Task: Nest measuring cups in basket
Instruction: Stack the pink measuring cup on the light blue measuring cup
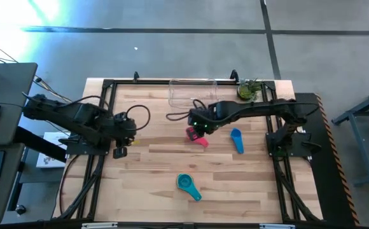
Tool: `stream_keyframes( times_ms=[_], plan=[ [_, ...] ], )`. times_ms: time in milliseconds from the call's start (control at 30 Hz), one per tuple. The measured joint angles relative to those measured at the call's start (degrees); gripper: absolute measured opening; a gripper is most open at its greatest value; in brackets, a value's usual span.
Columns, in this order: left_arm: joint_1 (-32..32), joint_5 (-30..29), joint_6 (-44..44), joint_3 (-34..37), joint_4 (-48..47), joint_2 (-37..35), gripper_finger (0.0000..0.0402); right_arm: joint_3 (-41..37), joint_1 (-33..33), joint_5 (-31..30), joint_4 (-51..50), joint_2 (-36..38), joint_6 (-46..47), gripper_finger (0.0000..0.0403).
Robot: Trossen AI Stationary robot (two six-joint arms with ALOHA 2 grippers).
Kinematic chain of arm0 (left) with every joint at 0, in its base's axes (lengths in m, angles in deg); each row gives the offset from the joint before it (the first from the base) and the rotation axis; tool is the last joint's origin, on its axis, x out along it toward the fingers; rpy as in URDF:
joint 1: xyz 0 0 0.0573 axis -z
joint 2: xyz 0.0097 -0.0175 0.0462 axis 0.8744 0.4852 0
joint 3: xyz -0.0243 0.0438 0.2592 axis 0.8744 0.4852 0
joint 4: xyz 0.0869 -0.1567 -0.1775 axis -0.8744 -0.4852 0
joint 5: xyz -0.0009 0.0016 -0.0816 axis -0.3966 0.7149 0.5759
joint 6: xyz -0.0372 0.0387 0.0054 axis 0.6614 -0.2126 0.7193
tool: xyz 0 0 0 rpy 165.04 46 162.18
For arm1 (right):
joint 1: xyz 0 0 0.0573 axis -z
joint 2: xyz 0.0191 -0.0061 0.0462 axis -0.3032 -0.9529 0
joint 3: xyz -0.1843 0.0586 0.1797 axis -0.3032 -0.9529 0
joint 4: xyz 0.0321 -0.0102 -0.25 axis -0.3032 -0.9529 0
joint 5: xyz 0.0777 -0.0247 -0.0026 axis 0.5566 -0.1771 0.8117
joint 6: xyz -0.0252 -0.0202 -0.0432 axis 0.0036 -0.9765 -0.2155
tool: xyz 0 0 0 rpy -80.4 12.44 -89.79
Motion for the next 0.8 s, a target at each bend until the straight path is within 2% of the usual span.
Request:
stream_keyframes(
  times_ms=[367, 800],
  plan=[
    [1.0, -0.5, 1.2, 3.4, 0.1, -5.6, 0.0078, 0.0, 0.4, -3.6, 1.9, -7.6, -1.5, 0.0169],
    [1.0, -1.0, 1.2, 3.4, 0.1, -5.7, 0.0078, 0.0, 4.5, -3.9, 5.1, -12.8, -8.3, 0.0169]
  ],
)
